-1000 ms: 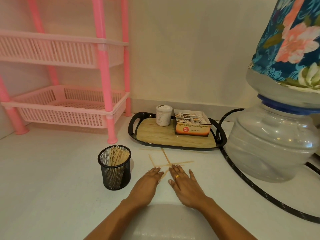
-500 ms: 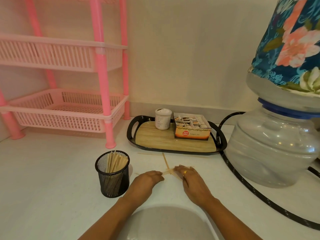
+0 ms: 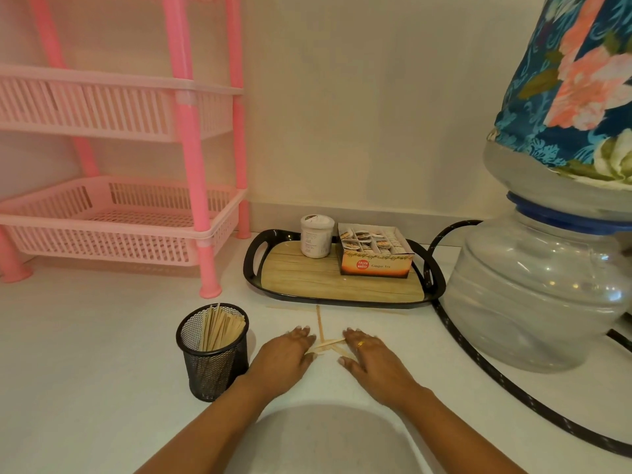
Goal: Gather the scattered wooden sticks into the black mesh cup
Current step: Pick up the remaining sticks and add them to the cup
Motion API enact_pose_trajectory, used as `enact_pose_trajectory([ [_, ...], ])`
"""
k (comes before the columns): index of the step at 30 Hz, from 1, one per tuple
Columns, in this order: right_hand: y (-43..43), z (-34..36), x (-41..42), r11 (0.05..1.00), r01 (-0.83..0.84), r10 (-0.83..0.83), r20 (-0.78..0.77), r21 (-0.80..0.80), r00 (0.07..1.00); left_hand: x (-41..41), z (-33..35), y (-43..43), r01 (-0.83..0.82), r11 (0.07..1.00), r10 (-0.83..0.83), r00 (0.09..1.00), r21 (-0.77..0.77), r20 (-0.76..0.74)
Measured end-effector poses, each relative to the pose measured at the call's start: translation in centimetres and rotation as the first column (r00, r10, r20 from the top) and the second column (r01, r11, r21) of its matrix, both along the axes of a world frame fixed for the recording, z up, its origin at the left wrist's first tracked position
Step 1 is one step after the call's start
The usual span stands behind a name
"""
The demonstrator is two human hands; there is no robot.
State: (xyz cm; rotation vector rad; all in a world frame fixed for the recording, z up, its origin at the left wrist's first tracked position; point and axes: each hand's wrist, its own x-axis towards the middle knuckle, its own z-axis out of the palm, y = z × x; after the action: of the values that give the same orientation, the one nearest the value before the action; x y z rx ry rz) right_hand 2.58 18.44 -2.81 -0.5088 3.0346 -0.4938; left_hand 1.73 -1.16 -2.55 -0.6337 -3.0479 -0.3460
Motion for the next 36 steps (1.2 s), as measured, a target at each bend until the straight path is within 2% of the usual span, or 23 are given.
enact_pose_trajectory([
  [5,-1.1,1.3,0.4,0.990,0.017,-0.013,-0.031,0.137,0.999,0.4,1.3,1.8,-0.059,0.963,0.048,0.998,-0.261,-0.045],
  [11,-2.6,2.2,0.3,0.953,0.052,-0.043,-0.037,0.300,0.998,1.2,2.0,2.9,-0.070,0.920,0.062,0.998,-0.385,-0.033],
  [20,-3.9,2.9,0.0,0.944,0.120,-0.117,-0.028,0.307,0.993,1.6,3.0,2.8,-0.066,0.914,0.052,0.998,-0.399,-0.046],
  [30,-3.9,4.5,-0.8,0.913,0.166,-0.239,0.159,0.373,0.958,1.7,3.5,2.7,-0.091,0.934,0.097,0.995,-0.345,-0.001],
  [36,-4.1,4.3,-0.2,0.897,0.185,-0.249,0.114,0.401,0.962,1.8,3.6,2.7,-0.138,0.948,0.149,0.989,-0.288,0.015],
])
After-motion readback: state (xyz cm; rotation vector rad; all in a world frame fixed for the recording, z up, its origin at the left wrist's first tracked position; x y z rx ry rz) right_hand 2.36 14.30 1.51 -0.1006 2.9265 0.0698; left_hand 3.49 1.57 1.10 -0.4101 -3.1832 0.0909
